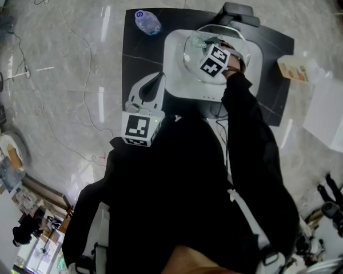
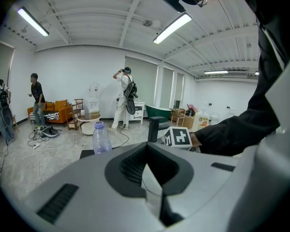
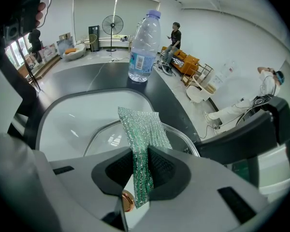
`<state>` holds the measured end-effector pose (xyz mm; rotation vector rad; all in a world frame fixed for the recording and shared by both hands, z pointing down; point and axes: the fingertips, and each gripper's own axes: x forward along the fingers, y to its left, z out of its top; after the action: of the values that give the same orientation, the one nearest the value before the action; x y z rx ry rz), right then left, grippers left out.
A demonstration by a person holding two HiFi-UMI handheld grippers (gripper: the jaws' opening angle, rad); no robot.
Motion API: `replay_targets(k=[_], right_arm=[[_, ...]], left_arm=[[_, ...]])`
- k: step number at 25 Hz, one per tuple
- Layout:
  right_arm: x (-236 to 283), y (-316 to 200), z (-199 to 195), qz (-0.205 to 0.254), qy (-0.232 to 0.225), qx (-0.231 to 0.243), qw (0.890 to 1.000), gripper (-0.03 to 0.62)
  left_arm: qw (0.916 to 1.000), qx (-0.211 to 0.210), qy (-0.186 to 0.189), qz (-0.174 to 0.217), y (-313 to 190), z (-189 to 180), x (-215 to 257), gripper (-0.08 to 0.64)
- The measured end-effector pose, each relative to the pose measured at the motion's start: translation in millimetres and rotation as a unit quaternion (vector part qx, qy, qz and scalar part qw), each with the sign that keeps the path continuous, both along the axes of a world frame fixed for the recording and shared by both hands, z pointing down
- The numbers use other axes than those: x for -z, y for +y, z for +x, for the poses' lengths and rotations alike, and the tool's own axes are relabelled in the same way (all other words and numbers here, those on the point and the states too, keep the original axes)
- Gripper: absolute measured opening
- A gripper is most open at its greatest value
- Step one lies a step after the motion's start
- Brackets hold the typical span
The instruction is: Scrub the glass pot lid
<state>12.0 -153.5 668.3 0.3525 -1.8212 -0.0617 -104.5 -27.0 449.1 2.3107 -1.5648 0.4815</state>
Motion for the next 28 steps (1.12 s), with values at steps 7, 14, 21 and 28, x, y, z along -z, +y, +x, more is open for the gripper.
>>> replay_targets(k=[7,14,21,28], right_arm=[[-6,11,-2,0.0,0.006,0.006,1.0,0.069],[-7,18,-2,0.005,0.012,0.01,1.0,0.069],[-10,27,-6,-0.001,0.014,0.017,1.0,0.069],[-18,45,-14,-0.009,0.02,0.031,0.999,0.069]], left_arm=[[1.0,0.003,0.001,0.0,4,-1,-1,0.003],[1.0,0.007,0.004,0.0,6,0,2,0.003],[0.9999,0.009,0.007,0.0,8,0,4,0.003],[1.0,0.002,-0.001,0.003,11,-2,3,0.003]])
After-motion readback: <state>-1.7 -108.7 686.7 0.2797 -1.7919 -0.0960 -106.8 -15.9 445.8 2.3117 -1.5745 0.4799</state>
